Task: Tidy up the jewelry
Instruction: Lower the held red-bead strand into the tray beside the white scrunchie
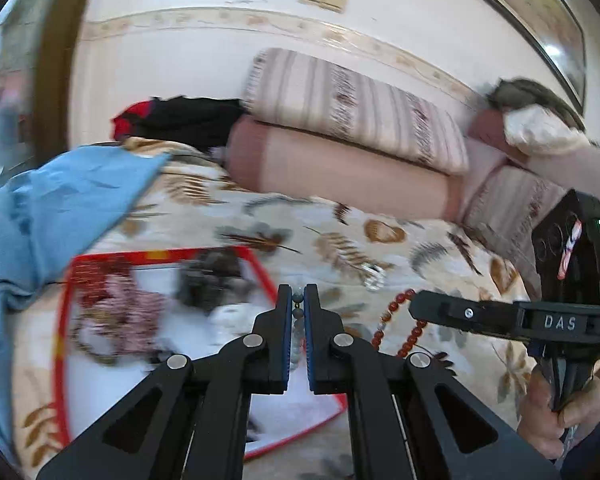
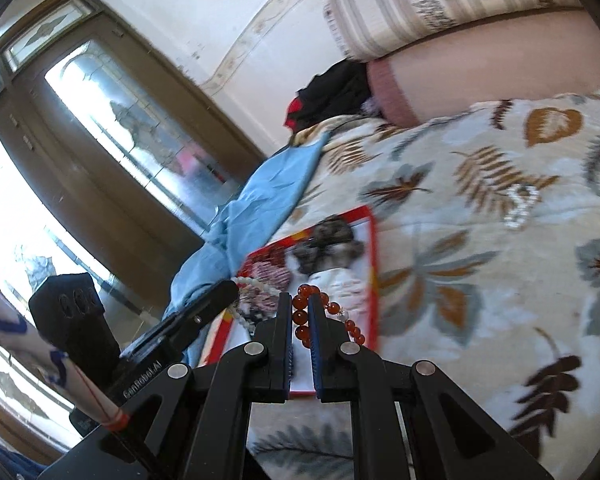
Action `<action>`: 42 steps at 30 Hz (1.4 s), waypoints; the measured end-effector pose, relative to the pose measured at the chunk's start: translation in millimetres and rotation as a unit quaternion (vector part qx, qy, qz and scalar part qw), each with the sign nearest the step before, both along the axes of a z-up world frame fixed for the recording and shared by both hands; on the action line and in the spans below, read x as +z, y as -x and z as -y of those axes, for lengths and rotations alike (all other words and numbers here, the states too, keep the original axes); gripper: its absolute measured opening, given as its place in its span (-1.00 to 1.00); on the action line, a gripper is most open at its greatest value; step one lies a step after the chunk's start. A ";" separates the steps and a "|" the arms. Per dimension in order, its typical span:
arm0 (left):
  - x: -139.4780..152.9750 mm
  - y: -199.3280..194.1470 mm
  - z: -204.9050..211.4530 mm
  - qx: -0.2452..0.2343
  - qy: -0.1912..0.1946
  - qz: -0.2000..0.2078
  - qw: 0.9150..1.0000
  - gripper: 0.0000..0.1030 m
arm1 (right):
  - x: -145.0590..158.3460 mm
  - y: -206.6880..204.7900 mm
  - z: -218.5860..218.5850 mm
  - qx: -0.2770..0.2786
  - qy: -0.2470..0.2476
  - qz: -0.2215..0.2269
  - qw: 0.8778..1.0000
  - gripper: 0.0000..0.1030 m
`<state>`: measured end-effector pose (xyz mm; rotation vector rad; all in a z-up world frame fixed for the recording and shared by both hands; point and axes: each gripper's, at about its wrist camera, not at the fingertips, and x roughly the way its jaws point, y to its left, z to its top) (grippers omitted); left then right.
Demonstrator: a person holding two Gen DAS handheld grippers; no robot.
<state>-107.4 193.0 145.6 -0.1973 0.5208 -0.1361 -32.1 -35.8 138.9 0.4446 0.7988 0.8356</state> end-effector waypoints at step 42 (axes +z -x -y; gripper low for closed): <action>-89.7 -9.7 -76.2 0.204 -0.131 -0.145 0.959 -0.89 | -73.7 -4.8 -83.2 0.018 0.125 -0.030 0.992 -0.83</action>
